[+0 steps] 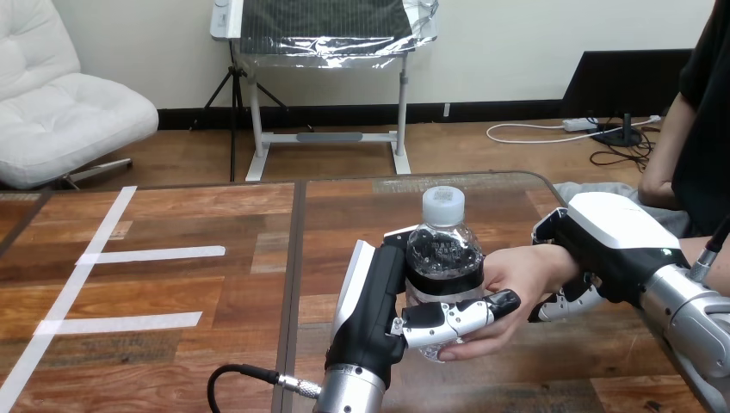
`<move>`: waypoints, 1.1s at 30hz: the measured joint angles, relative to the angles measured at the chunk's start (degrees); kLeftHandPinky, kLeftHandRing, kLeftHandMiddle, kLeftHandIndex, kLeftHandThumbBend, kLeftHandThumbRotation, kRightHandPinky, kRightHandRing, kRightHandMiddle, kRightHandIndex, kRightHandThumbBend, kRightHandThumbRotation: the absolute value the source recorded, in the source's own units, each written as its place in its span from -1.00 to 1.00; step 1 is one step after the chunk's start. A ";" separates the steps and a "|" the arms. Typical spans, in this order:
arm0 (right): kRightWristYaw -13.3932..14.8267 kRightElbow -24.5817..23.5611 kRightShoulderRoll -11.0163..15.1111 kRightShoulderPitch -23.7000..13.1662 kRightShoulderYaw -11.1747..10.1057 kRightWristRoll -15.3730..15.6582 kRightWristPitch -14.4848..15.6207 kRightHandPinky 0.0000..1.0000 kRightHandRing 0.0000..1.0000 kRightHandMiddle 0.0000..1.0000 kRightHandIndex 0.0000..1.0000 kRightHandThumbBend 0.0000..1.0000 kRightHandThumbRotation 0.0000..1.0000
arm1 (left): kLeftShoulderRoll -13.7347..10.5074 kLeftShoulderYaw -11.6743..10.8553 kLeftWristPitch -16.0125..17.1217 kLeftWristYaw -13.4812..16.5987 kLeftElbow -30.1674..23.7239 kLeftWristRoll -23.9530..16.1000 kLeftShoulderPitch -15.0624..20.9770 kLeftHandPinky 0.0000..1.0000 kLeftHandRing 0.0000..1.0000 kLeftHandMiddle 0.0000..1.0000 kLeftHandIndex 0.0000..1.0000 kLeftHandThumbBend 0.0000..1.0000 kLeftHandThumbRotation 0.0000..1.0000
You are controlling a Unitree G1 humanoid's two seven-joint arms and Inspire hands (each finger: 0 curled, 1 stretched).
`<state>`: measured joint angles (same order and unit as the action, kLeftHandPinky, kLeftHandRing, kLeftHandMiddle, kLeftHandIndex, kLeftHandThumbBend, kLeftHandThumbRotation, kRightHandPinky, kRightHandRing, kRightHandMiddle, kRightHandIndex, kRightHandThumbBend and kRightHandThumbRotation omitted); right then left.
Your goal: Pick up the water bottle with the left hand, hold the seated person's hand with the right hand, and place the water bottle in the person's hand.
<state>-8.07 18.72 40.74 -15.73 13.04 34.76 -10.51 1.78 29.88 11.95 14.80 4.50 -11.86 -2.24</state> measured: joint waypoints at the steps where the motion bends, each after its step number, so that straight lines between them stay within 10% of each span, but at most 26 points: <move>1: 0.00 0.01 0.00 0.00 0.00 0.01 0.00 -0.63 -0.51 -0.36 -0.27 0.49 -1.00 | 0.00 0.00 0.01 0.00 0.00 0.01 0.00 -0.34 -0.25 -0.15 -0.13 0.31 -1.00; 33: -0.13 0.11 0.00 0.00 0.00 0.01 0.26 -0.58 -0.49 -0.35 -0.27 0.52 -1.00 | -0.01 0.07 0.41 0.20 0.03 0.01 0.04 -0.34 -0.25 -0.16 -0.14 0.33 -1.00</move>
<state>-8.21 18.83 40.74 -15.73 13.04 34.77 -10.25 1.77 29.95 12.37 15.00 4.53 -11.86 -2.20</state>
